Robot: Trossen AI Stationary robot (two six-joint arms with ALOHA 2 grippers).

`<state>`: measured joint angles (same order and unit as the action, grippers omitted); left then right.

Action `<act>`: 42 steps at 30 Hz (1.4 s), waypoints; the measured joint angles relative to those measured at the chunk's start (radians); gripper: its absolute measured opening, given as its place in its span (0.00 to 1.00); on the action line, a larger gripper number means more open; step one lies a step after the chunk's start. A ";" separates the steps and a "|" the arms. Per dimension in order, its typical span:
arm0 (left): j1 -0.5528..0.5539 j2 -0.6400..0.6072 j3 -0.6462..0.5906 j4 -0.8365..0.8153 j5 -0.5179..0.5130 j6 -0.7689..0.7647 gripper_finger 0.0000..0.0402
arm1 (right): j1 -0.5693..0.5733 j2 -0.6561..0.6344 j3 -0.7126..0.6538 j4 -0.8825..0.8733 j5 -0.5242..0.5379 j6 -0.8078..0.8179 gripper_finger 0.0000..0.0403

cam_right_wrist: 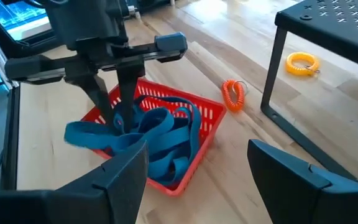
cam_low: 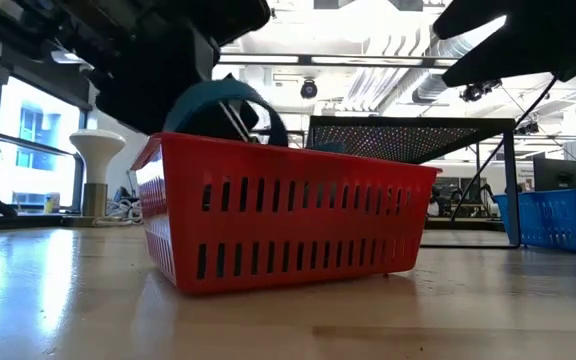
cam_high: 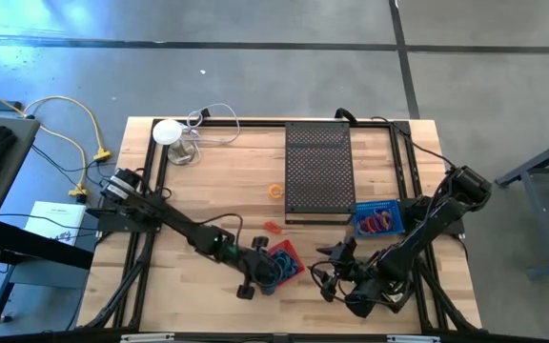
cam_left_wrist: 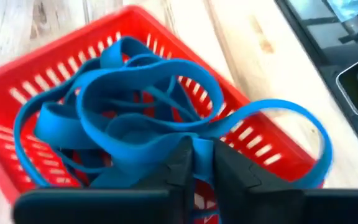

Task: Pick & Place Office Desk Supplies
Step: Put the blue rubberband into the red basket, then put the yellow spring keychain into the blue basket

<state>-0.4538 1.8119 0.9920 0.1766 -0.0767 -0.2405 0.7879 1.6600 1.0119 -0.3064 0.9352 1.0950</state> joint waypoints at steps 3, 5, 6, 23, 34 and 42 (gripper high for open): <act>-0.010 -0.007 0.001 -0.004 -0.013 0.003 0.17 | 0.001 0.000 0.000 0.005 -0.001 0.000 0.65; -0.016 -0.012 0.001 -0.005 -0.036 0.004 0.21 | 0.002 0.000 0.000 0.005 -0.003 0.000 0.65; -0.020 -0.018 0.001 -0.017 -0.051 0.004 0.23 | 0.002 0.000 0.000 0.005 -0.003 0.000 0.65; -0.088 -0.112 -0.001 -0.121 -0.138 0.069 0.30 | 0.002 0.000 0.000 0.027 -0.031 0.000 0.65; -0.090 -0.112 -0.001 -0.157 -0.219 0.107 0.30 | 0.002 0.000 0.000 0.033 -0.037 0.000 0.65; -0.131 -0.150 -0.001 -0.128 -0.412 0.272 0.30 | 0.002 0.000 0.000 0.032 -0.038 -0.001 0.65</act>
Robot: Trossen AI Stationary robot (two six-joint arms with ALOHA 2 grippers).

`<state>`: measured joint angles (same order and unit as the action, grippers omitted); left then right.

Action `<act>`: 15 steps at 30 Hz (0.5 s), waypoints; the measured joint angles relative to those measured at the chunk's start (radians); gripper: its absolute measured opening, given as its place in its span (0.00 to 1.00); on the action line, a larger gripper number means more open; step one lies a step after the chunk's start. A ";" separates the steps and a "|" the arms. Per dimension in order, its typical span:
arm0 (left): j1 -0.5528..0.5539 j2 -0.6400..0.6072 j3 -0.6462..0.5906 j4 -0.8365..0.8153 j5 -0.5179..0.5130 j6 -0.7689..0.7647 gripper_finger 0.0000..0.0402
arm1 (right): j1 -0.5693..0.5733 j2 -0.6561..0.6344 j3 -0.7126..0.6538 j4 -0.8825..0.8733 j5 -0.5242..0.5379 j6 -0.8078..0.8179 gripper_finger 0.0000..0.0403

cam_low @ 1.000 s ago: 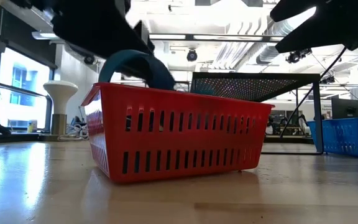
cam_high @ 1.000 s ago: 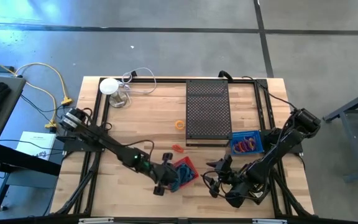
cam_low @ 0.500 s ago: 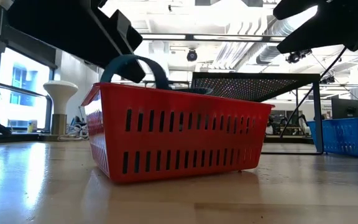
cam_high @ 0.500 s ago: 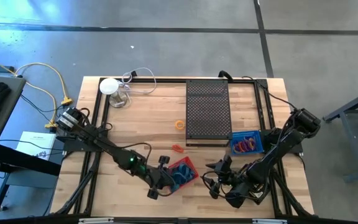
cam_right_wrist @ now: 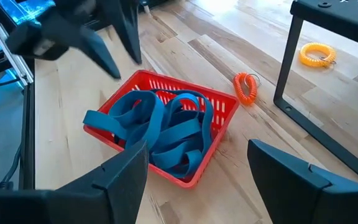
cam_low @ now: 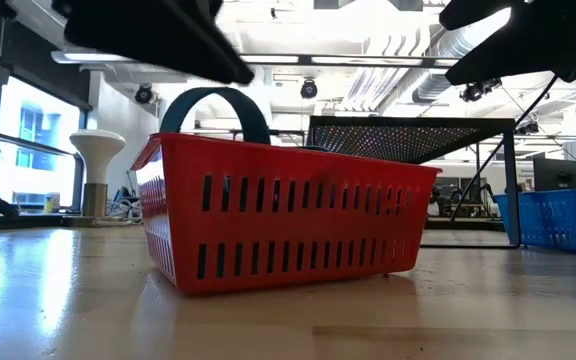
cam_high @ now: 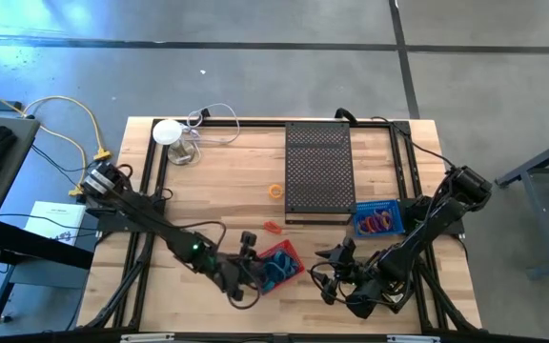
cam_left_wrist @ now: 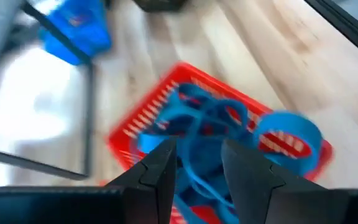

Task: Pick & Place Office Desk Supplies
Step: Put the yellow spring keychain into the blue basket

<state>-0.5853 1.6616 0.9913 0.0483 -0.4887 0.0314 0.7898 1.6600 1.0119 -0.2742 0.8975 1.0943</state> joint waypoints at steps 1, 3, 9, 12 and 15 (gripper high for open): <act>-0.005 -0.009 0.000 0.003 -0.032 0.003 0.30 | 0.000 0.000 0.000 0.000 0.000 0.000 0.65; -0.014 -0.024 0.000 0.001 -0.083 -0.021 0.30 | 0.000 0.000 0.000 0.000 0.000 0.000 0.65; -0.020 -0.029 0.000 -0.013 -0.183 -0.086 0.30 | 0.000 0.000 0.000 0.002 -0.015 0.007 0.65; -0.017 -0.029 0.000 -0.010 -0.214 -0.127 0.30 | 0.001 0.000 0.000 0.005 -0.016 0.008 0.65; -0.009 -0.029 0.001 -0.024 -0.226 -0.142 0.30 | 0.002 0.000 0.000 0.010 -0.015 0.008 0.65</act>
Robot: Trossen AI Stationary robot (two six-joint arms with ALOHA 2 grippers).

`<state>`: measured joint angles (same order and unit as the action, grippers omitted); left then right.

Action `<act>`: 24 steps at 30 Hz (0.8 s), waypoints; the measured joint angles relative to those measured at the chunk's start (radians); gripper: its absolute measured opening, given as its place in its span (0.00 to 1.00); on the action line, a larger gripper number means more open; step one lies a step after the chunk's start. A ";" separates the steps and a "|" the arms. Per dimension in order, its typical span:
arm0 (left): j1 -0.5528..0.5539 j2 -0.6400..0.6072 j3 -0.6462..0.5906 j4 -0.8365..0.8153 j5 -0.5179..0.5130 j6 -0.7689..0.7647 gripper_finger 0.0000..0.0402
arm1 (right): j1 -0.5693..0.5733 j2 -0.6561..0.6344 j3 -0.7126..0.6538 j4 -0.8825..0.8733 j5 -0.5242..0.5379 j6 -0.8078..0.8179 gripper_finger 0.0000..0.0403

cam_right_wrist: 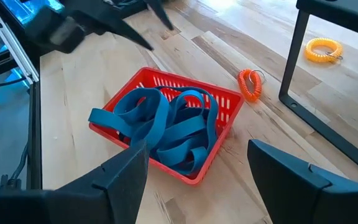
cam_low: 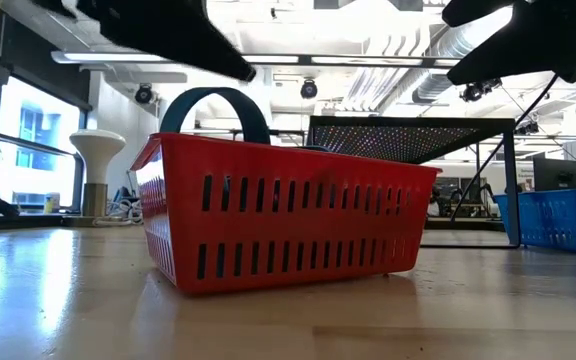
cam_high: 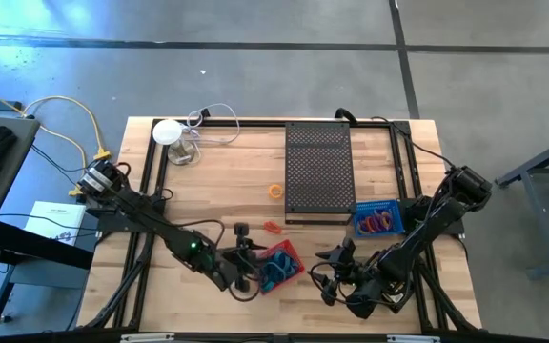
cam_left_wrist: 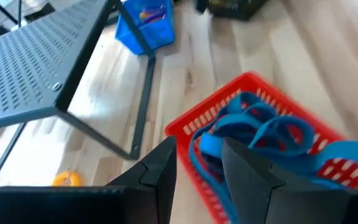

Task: Pick & Place Office Desk Supplies
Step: Put the yellow spring keychain into the blue basket

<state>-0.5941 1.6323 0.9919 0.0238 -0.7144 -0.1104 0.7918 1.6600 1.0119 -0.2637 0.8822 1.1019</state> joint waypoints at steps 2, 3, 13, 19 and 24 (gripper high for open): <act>0.007 0.000 0.000 -0.034 0.004 -0.015 0.30 | 0.000 0.000 0.000 0.000 0.000 0.000 0.65; 0.008 0.000 0.000 -0.043 0.006 -0.025 0.30 | 0.000 0.000 0.000 0.000 0.000 -0.003 0.65; 0.007 0.000 0.000 -0.040 0.039 0.004 0.37 | 0.000 0.000 0.000 0.002 0.000 -0.007 0.65; 0.007 0.000 0.000 -0.054 0.081 0.005 0.58 | 0.000 0.000 0.000 0.005 0.001 -0.007 0.65; -0.002 -0.003 0.000 -0.133 0.088 0.067 0.67 | 0.000 0.000 0.000 0.007 0.001 -0.008 0.65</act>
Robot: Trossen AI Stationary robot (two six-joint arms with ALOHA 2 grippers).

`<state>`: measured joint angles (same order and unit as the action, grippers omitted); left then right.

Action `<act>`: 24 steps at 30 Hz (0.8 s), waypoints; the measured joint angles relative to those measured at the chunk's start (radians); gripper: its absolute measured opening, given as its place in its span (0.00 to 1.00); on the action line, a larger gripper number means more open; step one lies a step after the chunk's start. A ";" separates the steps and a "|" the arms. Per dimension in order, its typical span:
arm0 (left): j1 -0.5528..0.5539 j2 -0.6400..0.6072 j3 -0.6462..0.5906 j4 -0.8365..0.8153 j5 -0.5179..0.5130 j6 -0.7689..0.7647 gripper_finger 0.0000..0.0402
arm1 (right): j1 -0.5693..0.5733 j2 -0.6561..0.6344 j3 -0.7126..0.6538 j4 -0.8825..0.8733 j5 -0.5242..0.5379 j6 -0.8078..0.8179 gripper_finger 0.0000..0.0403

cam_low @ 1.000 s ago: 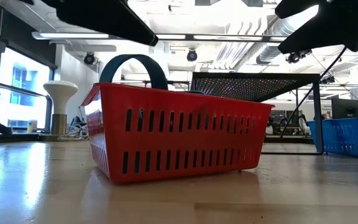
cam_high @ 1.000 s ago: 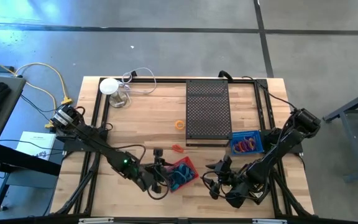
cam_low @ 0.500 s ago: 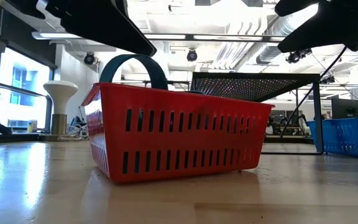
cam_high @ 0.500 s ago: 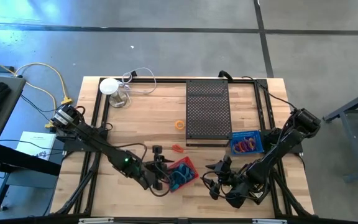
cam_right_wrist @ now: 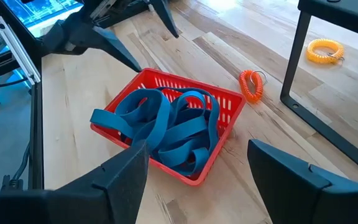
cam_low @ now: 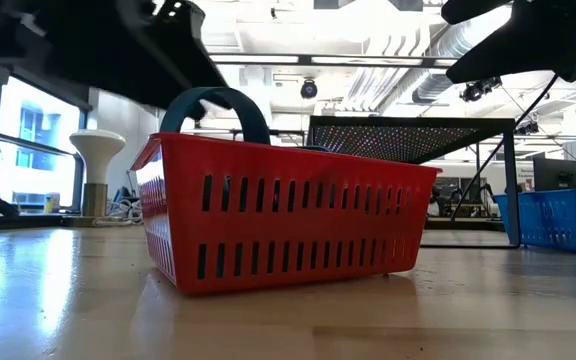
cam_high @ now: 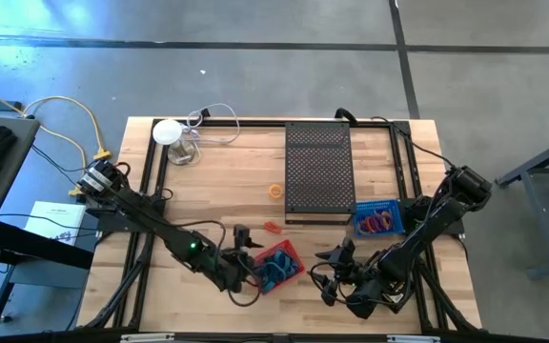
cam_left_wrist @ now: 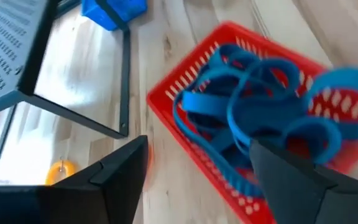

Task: Pick & Place Office Desk Supplies
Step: Put the yellow spring keychain into the blue basket

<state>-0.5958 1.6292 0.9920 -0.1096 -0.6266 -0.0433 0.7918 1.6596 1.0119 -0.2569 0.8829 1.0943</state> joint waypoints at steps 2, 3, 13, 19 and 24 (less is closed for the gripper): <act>-0.001 -0.016 0.000 -0.040 0.012 0.020 0.68 | 0.000 0.000 0.000 0.000 0.000 0.000 0.65; 0.000 -0.032 -0.001 -0.062 0.034 0.021 0.68 | 0.000 0.000 0.000 -0.001 0.000 0.000 0.65; 0.208 -0.348 -0.017 -0.408 0.211 0.025 0.68 | 0.000 0.000 0.000 -0.008 0.002 -0.075 0.65; 0.494 -0.509 -0.192 -0.257 0.561 0.150 0.68 | -0.006 0.000 0.000 -0.007 0.005 -0.161 0.65; 0.682 -0.516 -0.397 0.106 0.774 0.164 0.68 | -0.022 0.000 0.000 -0.008 0.004 -0.207 0.65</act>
<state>0.0858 1.1134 0.5951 -0.0033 0.1479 0.1204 0.7702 1.6596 1.0115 -0.2649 0.8871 0.8870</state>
